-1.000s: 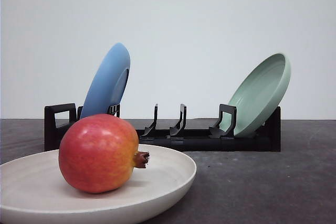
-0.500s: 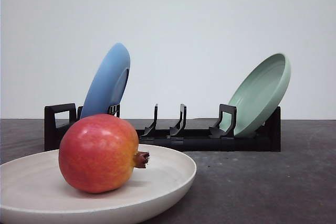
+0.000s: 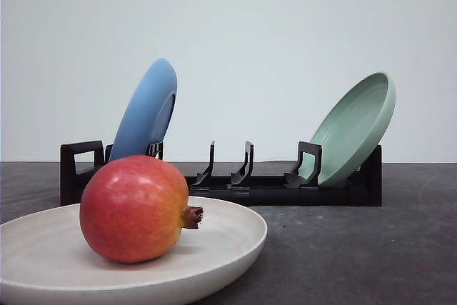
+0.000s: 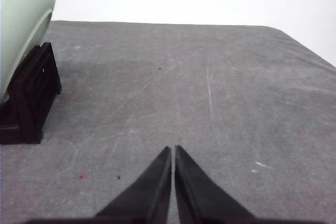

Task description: Place pomegranate in white plate

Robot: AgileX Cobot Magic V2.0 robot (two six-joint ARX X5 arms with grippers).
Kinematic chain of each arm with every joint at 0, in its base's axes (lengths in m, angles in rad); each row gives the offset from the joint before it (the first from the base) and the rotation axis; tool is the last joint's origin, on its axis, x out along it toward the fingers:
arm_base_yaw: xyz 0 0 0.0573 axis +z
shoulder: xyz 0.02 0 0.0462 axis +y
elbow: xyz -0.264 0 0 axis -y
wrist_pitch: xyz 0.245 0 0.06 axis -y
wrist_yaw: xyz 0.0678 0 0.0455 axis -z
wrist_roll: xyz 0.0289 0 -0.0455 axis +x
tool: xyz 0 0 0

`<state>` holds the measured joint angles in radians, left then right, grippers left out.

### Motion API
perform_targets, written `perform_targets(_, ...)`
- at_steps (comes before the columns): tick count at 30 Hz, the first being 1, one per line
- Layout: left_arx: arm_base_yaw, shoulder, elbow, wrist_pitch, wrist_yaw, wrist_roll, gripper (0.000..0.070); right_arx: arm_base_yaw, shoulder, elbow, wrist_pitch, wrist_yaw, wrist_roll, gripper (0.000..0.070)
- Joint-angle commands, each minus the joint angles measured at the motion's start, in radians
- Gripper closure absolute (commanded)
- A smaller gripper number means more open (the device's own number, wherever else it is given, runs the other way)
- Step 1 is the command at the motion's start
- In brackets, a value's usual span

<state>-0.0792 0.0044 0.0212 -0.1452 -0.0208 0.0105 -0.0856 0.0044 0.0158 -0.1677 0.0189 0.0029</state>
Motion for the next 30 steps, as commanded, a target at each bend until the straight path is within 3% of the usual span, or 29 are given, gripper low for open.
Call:
perform_targets(1,0.0,-0.002,-0.01,0.011,0.002,-0.003,0.07,-0.002,-0.001,-0.004,0.01,0.0,-0.006,0.0694)
perform_targets(30,0.0,-0.002,-0.01,0.011,0.002,-0.003,0.07,-0.002,-0.001,-0.004,0.01,0.0,-0.006,0.0694)
